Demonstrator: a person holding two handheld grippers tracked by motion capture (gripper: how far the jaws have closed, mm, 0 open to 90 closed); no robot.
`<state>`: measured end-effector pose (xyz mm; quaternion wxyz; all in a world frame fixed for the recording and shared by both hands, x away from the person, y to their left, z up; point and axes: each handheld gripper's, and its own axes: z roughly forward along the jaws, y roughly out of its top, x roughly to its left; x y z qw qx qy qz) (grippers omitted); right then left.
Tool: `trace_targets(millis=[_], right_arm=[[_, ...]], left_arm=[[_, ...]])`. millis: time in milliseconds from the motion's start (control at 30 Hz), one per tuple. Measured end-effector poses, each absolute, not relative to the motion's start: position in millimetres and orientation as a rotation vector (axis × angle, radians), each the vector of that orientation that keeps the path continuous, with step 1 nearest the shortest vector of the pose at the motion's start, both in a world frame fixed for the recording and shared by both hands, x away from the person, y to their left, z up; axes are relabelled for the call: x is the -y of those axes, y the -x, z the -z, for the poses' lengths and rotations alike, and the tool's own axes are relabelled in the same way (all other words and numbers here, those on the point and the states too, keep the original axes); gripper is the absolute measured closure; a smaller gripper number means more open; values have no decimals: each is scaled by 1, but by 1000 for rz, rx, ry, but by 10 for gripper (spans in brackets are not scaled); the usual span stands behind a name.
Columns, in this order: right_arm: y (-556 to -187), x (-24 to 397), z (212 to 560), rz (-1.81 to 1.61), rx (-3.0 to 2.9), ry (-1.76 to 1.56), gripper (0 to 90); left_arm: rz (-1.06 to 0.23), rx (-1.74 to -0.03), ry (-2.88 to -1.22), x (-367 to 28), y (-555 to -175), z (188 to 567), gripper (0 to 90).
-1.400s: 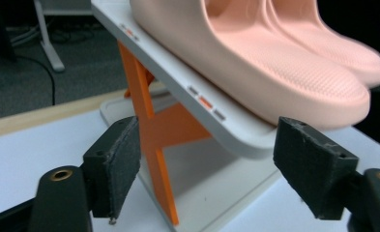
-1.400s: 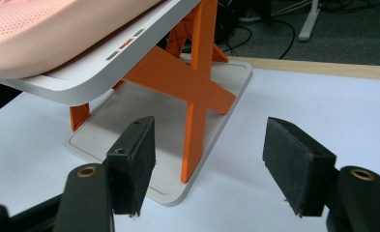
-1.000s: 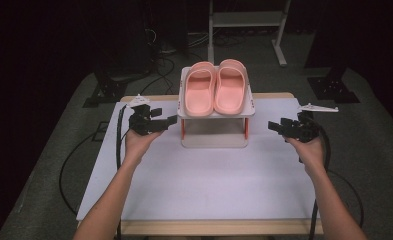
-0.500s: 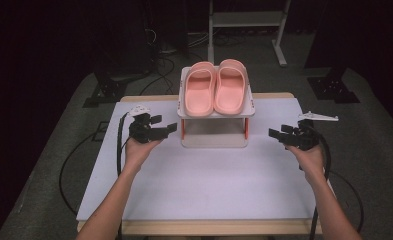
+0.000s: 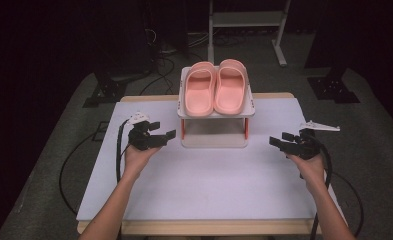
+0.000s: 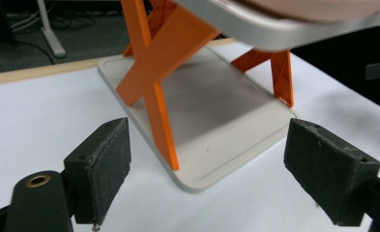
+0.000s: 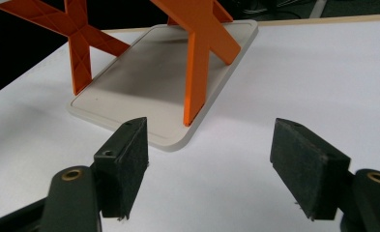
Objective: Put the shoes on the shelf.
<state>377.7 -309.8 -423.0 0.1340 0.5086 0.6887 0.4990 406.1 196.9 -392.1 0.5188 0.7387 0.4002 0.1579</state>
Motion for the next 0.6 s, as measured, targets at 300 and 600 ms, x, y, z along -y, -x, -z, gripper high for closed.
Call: trace_targets(millis=[300, 600], right_arm=[[-364, 318, 434, -1463, -1973, -1489, 286], [-350, 327, 443, -1462, -1960, -1504, 279]], left_arm=[[-388, -982, -1774, -200, -399, 403, 161], [-394, -980, -1780, -204, -391, 413, 150]])
